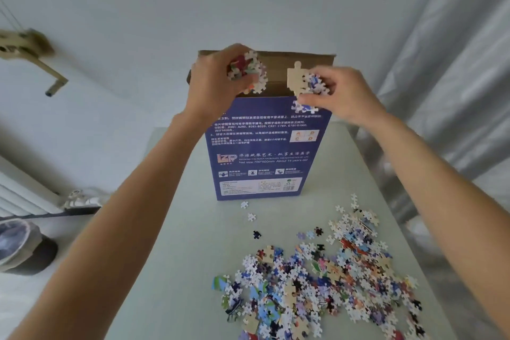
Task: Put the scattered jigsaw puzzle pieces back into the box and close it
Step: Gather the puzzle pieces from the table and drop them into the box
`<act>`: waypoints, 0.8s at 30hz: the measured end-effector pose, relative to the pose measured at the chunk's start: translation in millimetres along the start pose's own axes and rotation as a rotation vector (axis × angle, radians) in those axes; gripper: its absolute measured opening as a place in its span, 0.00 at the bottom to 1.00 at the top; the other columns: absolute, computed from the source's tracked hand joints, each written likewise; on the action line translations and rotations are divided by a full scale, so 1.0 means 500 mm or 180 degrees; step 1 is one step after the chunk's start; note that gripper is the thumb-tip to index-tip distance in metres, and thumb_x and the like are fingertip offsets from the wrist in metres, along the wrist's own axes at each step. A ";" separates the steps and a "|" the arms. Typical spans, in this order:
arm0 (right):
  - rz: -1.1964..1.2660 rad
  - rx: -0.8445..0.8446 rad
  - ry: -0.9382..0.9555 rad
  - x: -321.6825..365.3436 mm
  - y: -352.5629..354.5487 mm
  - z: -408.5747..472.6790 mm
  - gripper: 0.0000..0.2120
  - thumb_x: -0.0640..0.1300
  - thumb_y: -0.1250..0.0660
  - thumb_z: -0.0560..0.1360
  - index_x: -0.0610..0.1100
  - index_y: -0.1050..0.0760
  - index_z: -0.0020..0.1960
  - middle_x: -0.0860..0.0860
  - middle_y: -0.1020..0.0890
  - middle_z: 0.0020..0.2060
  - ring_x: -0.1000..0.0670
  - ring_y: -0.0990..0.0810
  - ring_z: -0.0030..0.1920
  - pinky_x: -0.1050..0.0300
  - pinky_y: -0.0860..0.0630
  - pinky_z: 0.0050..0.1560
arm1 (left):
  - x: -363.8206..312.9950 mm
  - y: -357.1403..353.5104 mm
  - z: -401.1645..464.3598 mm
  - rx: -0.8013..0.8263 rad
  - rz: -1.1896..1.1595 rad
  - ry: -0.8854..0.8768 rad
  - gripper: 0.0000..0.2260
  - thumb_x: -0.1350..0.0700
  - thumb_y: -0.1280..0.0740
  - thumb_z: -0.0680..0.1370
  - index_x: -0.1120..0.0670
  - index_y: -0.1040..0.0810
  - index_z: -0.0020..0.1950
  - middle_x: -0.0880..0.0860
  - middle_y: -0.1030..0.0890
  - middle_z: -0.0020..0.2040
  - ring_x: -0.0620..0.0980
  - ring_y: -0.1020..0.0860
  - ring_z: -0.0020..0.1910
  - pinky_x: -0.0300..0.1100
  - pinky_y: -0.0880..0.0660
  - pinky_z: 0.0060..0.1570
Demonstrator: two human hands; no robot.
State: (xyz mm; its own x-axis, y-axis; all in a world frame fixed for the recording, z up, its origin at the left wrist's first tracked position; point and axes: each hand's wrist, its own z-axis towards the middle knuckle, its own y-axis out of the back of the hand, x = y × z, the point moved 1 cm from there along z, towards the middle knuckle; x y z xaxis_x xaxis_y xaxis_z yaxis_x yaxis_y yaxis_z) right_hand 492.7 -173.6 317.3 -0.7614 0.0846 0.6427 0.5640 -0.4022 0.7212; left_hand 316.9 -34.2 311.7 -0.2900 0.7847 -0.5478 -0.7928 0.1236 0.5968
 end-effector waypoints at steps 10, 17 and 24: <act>-0.0840 0.0034 0.0242 -0.010 -0.004 0.155 0.17 0.48 0.27 0.69 0.42 0.23 0.55 0.44 0.19 0.49 0.46 0.23 0.47 0.57 0.32 0.43 | 0.079 -0.070 0.043 0.0591 0.0722 0.0169 0.17 0.50 0.28 0.71 0.52 0.23 0.58 0.52 0.18 0.50 0.54 0.21 0.48 0.46 0.24 0.47; -0.1860 0.0234 0.0633 0.011 -0.025 0.158 0.13 0.45 0.32 0.73 0.45 0.23 0.57 0.45 0.19 0.50 0.45 0.23 0.49 0.58 0.35 0.43 | 0.072 -0.048 0.030 0.0675 0.0669 0.0012 0.11 0.51 0.30 0.74 0.53 0.21 0.54 0.47 0.16 0.46 0.48 0.20 0.46 0.43 0.25 0.47; -0.1498 0.0039 0.0752 0.011 -0.043 0.136 0.08 0.47 0.32 0.74 0.46 0.20 0.51 0.52 0.18 0.42 0.52 0.20 0.43 0.58 0.27 0.47 | 0.061 -0.036 0.006 0.0244 0.0831 -0.0407 0.06 0.52 0.34 0.76 0.52 0.20 0.49 0.45 0.17 0.41 0.47 0.20 0.42 0.45 0.24 0.39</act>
State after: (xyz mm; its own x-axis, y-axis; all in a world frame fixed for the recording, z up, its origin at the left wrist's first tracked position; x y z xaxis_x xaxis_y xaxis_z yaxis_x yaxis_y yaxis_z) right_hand 497.8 -102.4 322.9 -0.9838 0.0450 0.1737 0.1463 -0.3593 0.9217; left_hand 323.8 -10.5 285.8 -0.4051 0.8655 -0.2946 -0.6561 -0.0508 0.7530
